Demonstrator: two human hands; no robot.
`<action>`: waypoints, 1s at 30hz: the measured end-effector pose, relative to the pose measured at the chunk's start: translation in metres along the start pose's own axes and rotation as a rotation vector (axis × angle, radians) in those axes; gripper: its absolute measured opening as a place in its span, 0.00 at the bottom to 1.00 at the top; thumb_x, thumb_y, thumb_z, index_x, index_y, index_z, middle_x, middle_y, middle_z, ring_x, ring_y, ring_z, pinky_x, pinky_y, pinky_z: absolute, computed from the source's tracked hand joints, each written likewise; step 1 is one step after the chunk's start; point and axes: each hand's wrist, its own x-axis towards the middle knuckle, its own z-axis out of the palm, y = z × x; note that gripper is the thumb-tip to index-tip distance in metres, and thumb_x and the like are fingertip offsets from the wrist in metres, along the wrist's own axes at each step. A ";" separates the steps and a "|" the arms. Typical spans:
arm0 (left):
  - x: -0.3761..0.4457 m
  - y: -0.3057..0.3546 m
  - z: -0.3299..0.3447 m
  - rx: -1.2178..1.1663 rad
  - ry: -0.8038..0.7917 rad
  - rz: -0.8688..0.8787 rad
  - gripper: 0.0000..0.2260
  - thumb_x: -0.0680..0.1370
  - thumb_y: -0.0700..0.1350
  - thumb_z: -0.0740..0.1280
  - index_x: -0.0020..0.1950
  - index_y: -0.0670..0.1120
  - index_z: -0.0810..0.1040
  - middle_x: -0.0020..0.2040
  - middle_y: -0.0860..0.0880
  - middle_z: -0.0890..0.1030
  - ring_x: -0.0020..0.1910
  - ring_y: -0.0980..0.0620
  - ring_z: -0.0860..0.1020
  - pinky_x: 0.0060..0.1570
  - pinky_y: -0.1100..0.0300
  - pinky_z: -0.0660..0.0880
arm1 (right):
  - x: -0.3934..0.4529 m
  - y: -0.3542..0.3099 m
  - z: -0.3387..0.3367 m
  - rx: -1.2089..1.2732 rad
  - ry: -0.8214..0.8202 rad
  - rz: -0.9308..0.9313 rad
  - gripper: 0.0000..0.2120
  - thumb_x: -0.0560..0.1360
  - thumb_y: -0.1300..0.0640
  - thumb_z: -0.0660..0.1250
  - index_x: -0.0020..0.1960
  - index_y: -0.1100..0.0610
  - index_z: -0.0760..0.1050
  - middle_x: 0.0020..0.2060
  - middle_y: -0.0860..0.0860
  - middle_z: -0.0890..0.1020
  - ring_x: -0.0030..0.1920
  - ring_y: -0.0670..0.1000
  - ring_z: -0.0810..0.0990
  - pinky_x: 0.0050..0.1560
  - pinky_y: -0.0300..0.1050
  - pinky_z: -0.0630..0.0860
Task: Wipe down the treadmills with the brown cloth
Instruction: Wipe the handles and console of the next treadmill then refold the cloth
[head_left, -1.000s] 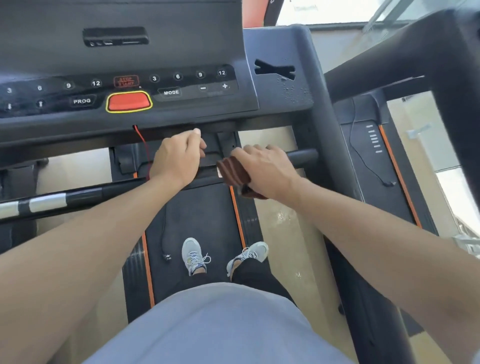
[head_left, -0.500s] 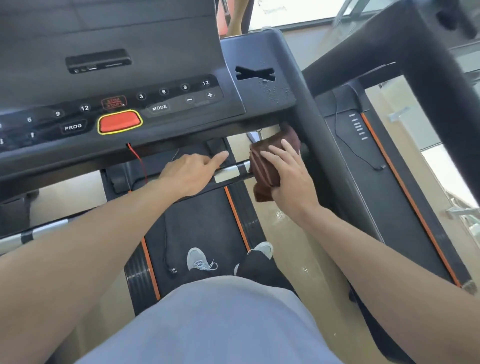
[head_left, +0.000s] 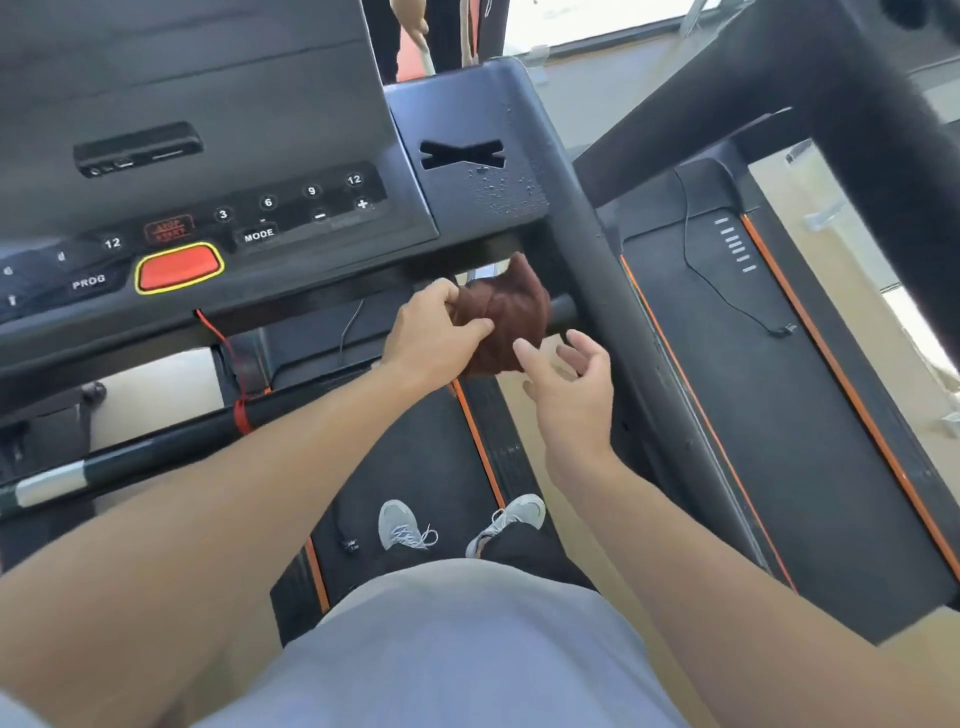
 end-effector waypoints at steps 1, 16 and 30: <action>-0.004 0.003 0.002 -0.038 0.029 0.026 0.09 0.74 0.49 0.74 0.44 0.51 0.74 0.43 0.53 0.84 0.45 0.50 0.83 0.48 0.47 0.80 | 0.006 -0.003 -0.001 0.084 -0.047 0.116 0.27 0.75 0.51 0.77 0.71 0.52 0.71 0.64 0.48 0.78 0.62 0.45 0.80 0.62 0.50 0.81; -0.016 0.113 -0.033 -0.567 0.305 0.426 0.15 0.72 0.29 0.68 0.46 0.46 0.69 0.39 0.46 0.80 0.39 0.53 0.80 0.43 0.51 0.80 | 0.033 -0.114 -0.017 0.064 0.001 -0.613 0.04 0.82 0.58 0.68 0.53 0.55 0.72 0.44 0.44 0.78 0.44 0.41 0.77 0.50 0.41 0.76; 0.152 0.114 -0.073 0.274 0.131 0.230 0.20 0.83 0.47 0.60 0.76 0.50 0.69 0.73 0.47 0.73 0.71 0.44 0.71 0.68 0.52 0.68 | 0.168 -0.096 0.066 -1.491 -0.274 -0.899 0.30 0.86 0.42 0.40 0.85 0.53 0.44 0.84 0.49 0.46 0.83 0.56 0.39 0.82 0.58 0.39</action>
